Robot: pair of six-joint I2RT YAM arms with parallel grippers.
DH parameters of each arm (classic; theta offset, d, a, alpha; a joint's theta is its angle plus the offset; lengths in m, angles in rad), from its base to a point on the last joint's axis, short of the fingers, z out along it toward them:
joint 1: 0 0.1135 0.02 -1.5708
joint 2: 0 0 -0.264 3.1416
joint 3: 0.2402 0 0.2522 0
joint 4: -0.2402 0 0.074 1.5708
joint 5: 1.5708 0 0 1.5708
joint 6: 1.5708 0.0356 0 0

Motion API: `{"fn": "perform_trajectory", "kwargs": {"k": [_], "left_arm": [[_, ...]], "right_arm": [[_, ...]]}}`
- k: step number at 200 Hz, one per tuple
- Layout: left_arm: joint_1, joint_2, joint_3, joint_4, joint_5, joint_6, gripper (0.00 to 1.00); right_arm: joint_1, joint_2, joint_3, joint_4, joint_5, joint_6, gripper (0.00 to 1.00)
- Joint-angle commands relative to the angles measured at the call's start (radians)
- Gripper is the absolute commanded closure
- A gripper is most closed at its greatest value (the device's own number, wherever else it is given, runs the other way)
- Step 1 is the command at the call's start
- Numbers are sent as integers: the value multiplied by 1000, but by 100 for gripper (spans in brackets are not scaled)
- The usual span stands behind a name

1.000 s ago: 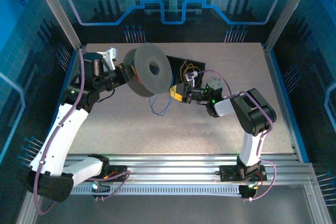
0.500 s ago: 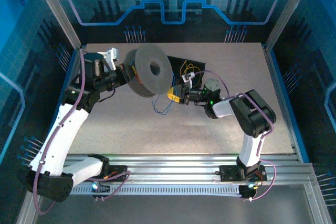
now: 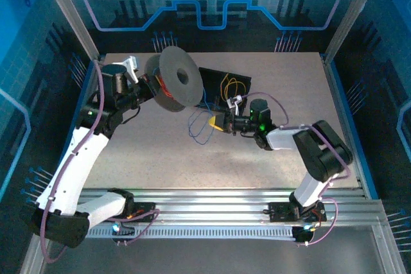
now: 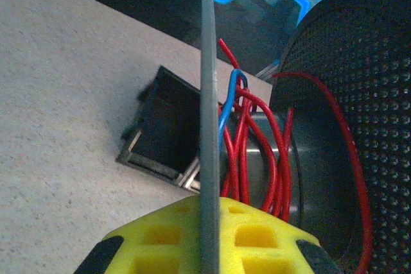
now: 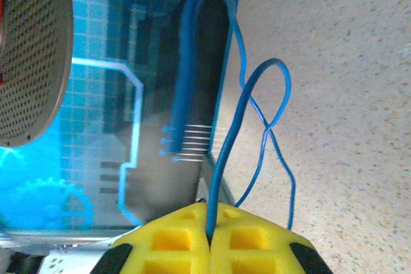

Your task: Wrap the cables

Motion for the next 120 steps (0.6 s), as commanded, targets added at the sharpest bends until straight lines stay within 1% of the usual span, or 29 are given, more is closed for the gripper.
{"fn": "perform_trajectory", "kwargs": {"k": [1,20,49,71,90,120], "left_arm": [[1,1,56,150,-147,-40,100],[7,35,73,173,-217,-43,100],[15,106,122,195,-303,-36,100],[23,176,181,183,-378,-9,100],[29,235,231,165,-421,15,100],[30,327,296,140,-481,57,100]], "right_arm": [[46,-144,22,-406,135,-275,100],[108,-260,71,-669,265,-410,100],[214,-375,142,-907,423,-547,100],[288,-439,188,-1025,512,-610,100],[350,-488,211,-1097,566,-650,100],[444,-550,285,-1173,620,-691,100]]}}
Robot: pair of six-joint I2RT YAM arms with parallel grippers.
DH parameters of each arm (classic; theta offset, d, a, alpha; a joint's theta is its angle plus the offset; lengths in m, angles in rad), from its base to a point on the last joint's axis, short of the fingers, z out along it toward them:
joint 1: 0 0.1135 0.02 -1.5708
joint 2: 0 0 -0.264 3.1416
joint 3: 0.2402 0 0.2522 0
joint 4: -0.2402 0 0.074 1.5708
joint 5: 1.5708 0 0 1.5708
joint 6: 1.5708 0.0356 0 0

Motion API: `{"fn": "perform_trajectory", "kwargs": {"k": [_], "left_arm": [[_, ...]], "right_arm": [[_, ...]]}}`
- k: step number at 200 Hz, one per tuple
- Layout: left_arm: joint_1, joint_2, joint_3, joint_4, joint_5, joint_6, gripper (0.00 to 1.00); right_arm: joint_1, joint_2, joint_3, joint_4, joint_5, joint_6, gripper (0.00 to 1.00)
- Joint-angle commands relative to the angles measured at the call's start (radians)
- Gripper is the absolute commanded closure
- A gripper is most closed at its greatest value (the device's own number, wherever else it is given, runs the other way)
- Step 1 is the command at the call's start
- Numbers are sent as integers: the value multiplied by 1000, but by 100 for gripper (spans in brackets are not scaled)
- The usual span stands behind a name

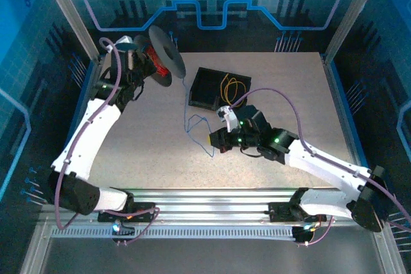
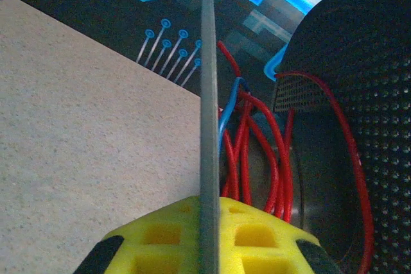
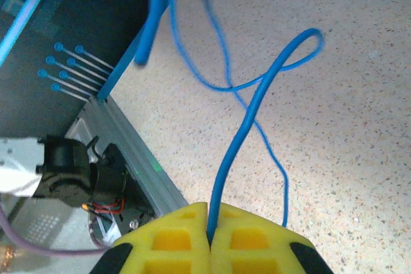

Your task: Wrap the cables

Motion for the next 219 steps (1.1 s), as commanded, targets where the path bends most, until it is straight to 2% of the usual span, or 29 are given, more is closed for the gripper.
{"fn": "perform_trajectory", "kwargs": {"k": [1,49,85,112,159,200,219], "left_arm": [[16,50,96,87,-125,50,100],[18,197,204,0,-191,130,100],[6,265,227,-48,-182,188,100],[-44,289,222,-66,-197,247,100],[-132,262,132,-17,-175,337,100],[-177,205,21,46,-131,403,100],[-201,172,-29,77,-97,444,100]], "right_arm": [[70,-54,64,-164,78,-88,100],[184,-148,192,-286,198,-108,100],[191,-185,334,-327,246,-122,100],[181,-149,468,-333,269,-144,100],[90,-27,708,-356,265,-168,100],[-42,71,876,-399,250,-173,100],[-125,123,945,-409,205,-164,100]]}}
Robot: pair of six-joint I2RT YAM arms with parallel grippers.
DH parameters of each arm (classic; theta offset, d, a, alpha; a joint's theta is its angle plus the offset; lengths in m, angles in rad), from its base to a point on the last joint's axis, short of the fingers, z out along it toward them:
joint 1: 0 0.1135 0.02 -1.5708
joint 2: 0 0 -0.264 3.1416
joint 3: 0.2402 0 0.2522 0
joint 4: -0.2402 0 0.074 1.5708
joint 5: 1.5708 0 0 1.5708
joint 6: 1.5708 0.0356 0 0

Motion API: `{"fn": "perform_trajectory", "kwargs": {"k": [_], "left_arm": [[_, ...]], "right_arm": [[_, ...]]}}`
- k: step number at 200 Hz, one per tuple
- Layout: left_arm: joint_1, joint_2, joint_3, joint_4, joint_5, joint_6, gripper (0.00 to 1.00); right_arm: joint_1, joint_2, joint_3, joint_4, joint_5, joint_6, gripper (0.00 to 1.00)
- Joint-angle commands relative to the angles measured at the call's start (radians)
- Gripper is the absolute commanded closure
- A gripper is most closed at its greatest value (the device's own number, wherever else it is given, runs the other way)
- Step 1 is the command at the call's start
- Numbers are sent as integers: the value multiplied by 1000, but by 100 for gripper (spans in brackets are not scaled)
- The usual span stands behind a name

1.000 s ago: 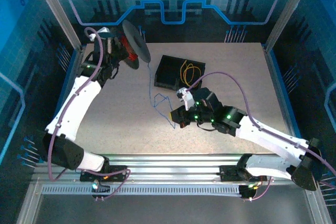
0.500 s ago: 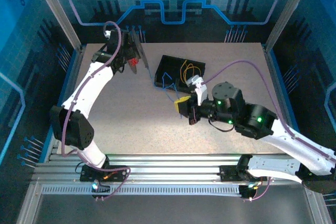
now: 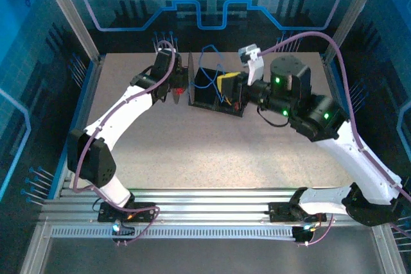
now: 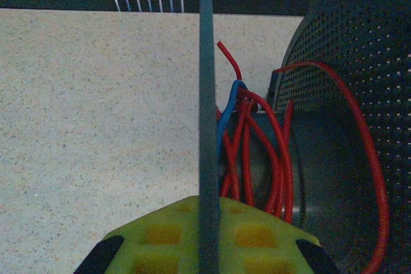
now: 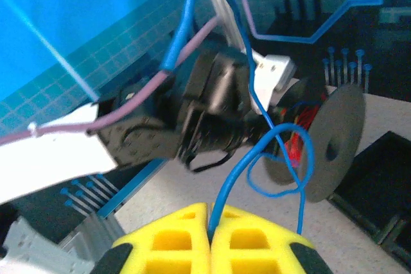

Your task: Wrap the cables

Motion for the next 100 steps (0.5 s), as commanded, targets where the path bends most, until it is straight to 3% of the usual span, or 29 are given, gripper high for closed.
{"fn": "perform_trajectory", "kwargs": {"k": [1,38,100], "left_arm": [[-22,-81,-46,105,11,92,100],[-95,-147,-129,138,51,199,100],[-175,-275,-237,132,174,252,100]], "right_arm": [[-86,31,106,17,-44,-19,100],[-188,135,235,1,-102,-12,100],[-341,289,397,-59,-121,-17,100]]}}
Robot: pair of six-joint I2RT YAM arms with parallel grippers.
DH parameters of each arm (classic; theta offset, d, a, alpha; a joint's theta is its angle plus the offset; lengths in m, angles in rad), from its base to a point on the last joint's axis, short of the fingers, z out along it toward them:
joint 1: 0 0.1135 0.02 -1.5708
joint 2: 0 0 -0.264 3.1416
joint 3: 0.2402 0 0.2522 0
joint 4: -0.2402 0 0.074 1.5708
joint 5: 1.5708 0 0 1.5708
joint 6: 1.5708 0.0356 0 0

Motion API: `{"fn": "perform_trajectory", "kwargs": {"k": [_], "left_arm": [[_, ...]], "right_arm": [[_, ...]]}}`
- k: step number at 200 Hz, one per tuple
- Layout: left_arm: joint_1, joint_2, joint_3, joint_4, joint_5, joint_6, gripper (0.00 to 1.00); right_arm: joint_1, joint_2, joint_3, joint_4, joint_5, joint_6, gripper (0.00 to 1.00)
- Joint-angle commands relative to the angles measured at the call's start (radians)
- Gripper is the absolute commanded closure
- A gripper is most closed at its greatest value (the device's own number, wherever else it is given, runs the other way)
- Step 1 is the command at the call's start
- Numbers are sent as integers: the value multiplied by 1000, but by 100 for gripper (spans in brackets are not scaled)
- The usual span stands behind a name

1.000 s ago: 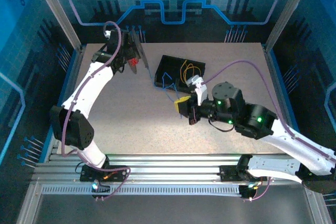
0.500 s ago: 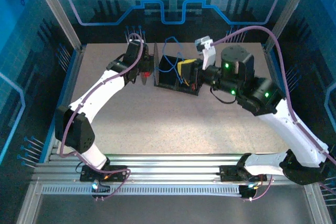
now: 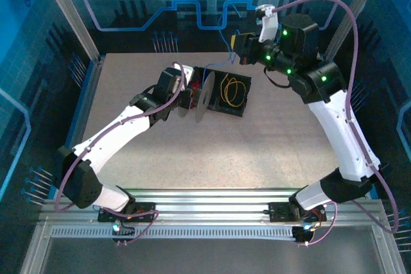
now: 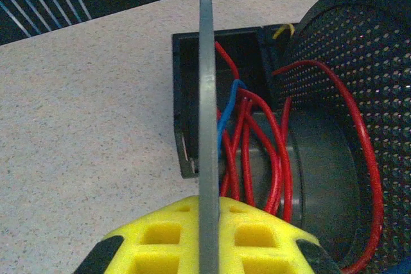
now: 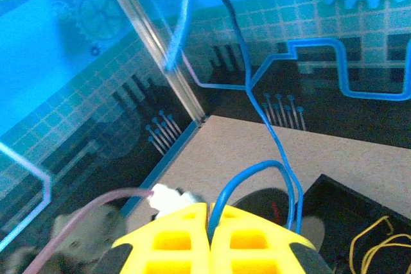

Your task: Wrap the cables

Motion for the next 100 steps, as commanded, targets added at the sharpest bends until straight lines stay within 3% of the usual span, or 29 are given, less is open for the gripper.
{"fn": "perform_trajectory", "kwargs": {"k": [1,100], "left_arm": [[-29,-78,-20,47,66,52,100],[-43,-283,-104,49,299,-48,100]], "right_arm": [[-57,42,72,-1,-9,-17,100],[-288,232,80,-57,-81,-20,100]]}}
